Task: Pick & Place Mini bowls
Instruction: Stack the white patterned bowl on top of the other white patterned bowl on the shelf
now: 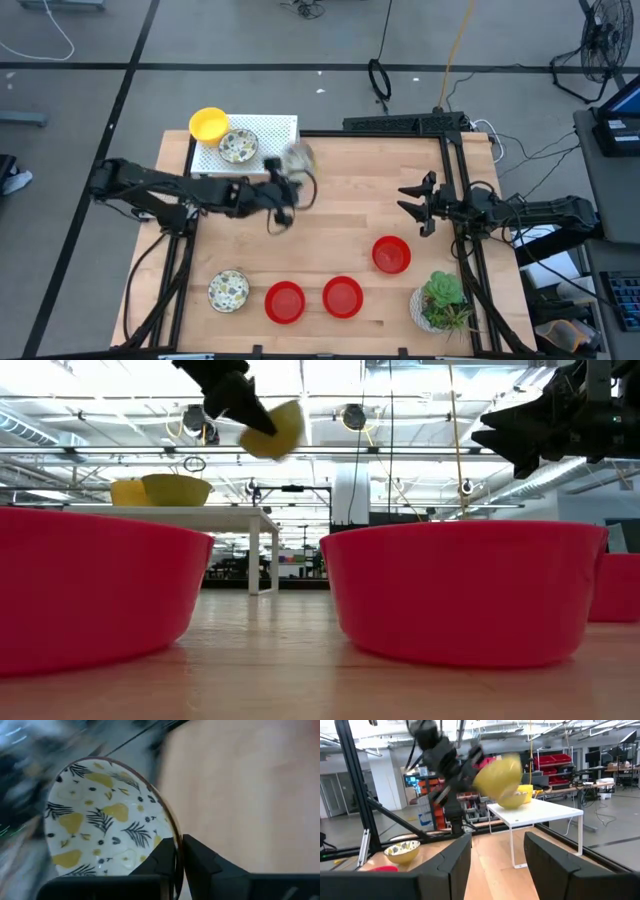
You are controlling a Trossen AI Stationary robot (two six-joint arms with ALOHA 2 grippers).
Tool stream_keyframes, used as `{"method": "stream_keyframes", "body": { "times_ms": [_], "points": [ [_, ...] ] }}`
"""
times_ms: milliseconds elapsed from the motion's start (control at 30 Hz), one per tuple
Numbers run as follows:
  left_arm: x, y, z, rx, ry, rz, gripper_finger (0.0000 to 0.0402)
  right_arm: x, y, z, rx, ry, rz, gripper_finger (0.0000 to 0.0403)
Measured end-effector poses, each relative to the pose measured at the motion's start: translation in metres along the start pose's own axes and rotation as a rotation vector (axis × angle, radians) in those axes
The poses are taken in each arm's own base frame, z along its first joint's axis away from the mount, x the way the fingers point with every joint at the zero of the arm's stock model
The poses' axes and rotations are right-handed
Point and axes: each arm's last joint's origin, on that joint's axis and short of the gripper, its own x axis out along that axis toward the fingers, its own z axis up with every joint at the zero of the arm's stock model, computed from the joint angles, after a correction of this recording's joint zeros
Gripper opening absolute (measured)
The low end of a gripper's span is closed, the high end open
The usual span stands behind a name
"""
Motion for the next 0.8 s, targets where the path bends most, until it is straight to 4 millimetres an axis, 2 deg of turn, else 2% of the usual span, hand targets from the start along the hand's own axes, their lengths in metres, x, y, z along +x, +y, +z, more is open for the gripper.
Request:
{"method": "stream_keyframes", "body": {
  "times_ms": [100,200,367,467,633,800],
  "points": [
    [-0.006,0.031,-0.002,-0.044,0.117,0.129,0.0019,0.000,0.000,0.000,-0.001,0.004,-0.001,0.0169],
    [-0.008,0.057,-0.008,-0.108,0.229,0.178,0.0010,0.000,0.000,0.000,-0.001,0.004,-0.001,0.0169],
    [-0.010,0.090,-0.023,-0.236,0.387,0.139,0.0028,0.000,0.000,0.000,-0.001,0.005,-0.001,0.0169],
    [-0.009,0.098,-0.037,-0.306,0.477,0.060,0.0033,0.000,0.000,0.000,-0.001,0.004,-0.001,0.0169],
    [-0.008,0.106,-0.056,-0.404,0.614,-0.029,0.0010,0.000,0.000,0.000,-0.001,0.004,-0.001,0.0169],
    [-0.007,0.107,-0.060,-0.469,0.635,-0.107,0.0025,0.000,0.000,0.000,-0.001,0.004,-0.001,0.0169]
  ]
}}
